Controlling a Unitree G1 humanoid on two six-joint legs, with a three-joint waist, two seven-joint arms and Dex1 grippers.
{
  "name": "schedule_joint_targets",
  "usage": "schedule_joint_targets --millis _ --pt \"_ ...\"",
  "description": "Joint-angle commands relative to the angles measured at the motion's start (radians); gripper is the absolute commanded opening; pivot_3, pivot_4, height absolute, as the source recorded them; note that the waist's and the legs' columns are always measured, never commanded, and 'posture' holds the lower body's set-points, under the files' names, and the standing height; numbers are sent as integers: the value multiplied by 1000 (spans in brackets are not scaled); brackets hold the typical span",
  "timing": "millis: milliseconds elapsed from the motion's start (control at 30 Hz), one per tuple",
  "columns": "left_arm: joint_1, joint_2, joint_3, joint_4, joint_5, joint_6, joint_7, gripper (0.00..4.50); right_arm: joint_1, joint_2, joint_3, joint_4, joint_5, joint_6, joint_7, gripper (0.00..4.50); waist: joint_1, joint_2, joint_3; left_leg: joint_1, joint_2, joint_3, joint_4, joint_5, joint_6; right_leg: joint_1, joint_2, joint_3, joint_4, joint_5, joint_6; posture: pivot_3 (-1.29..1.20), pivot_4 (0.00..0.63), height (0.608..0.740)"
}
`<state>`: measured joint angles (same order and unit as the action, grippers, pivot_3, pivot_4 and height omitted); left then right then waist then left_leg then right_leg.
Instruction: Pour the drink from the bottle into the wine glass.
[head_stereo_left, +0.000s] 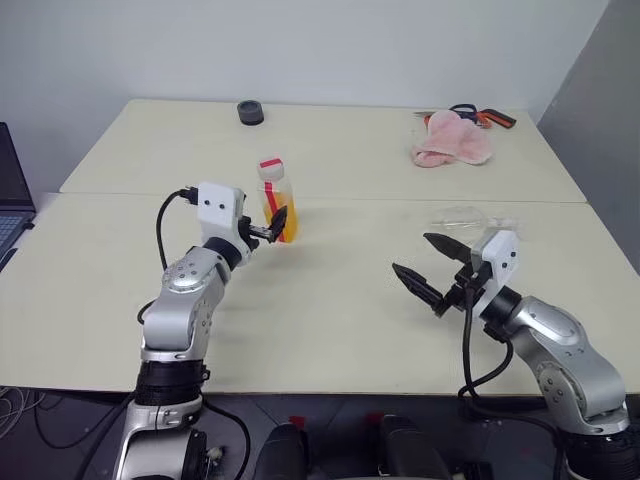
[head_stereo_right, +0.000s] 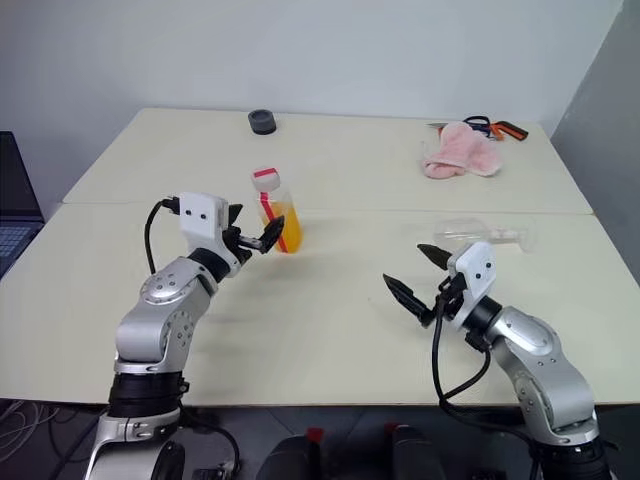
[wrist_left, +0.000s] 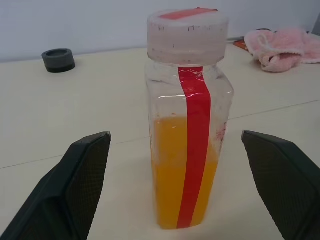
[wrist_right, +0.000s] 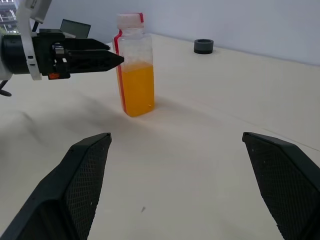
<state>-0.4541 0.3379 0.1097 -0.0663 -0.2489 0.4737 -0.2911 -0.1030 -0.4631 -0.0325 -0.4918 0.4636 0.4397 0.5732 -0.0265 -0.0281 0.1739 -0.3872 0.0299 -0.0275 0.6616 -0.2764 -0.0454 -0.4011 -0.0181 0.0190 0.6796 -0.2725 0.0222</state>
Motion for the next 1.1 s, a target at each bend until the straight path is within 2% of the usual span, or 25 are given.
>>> schedule_joint_targets --millis 33,633,1100 --pt "-43 -15 -10 10 18 -29 12 4481 1 -10 -7 -25 10 -14 20 4500 0 0 0 0 0 0 0 0 0 0 0 0 0 0 0 0 150 740" --pt "-141 -73 -27 126 58 -88 50 4481 -12 -12 9 -27 6 -6 30 4500 0 0 0 -4 0 -1 1 0 0 -2 0 -1 0 0 0 0 150 740" --pt "-205 -80 -26 204 81 -123 47 4481 -17 -16 16 -30 8 8 32 4500 1 0 0 -5 0 -1 1 0 0 -3 0 -1 0 0 0 0 150 740"
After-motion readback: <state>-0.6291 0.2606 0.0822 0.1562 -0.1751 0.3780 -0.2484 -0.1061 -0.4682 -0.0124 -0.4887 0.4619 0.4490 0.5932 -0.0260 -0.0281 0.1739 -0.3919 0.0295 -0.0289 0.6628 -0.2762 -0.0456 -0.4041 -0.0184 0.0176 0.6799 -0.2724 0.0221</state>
